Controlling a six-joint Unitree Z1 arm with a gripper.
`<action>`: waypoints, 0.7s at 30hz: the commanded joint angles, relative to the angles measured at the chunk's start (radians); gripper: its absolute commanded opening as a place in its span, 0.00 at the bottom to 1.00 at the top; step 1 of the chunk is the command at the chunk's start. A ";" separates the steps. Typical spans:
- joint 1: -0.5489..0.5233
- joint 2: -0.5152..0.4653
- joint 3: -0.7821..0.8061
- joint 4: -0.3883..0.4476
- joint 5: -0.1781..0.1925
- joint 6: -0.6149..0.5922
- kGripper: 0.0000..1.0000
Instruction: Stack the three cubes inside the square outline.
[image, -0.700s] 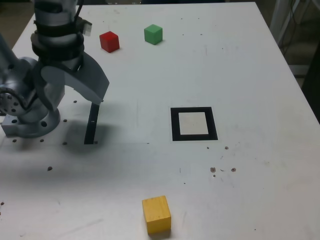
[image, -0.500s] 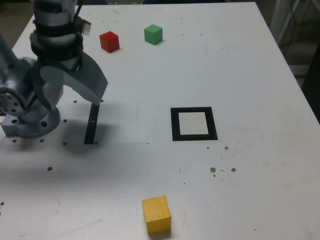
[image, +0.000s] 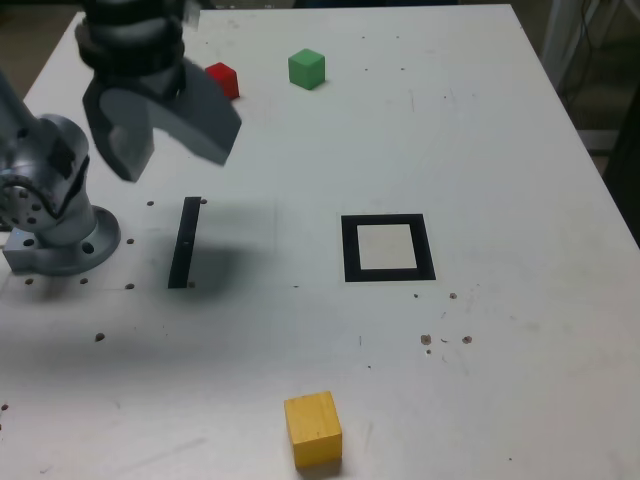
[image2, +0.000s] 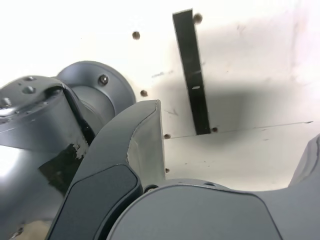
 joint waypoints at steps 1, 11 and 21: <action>0.029 0.002 -0.024 0.008 0.010 0.017 1.00; 0.254 0.100 -0.198 0.080 0.037 0.173 1.00; 0.551 0.226 -0.332 0.081 0.118 0.253 0.99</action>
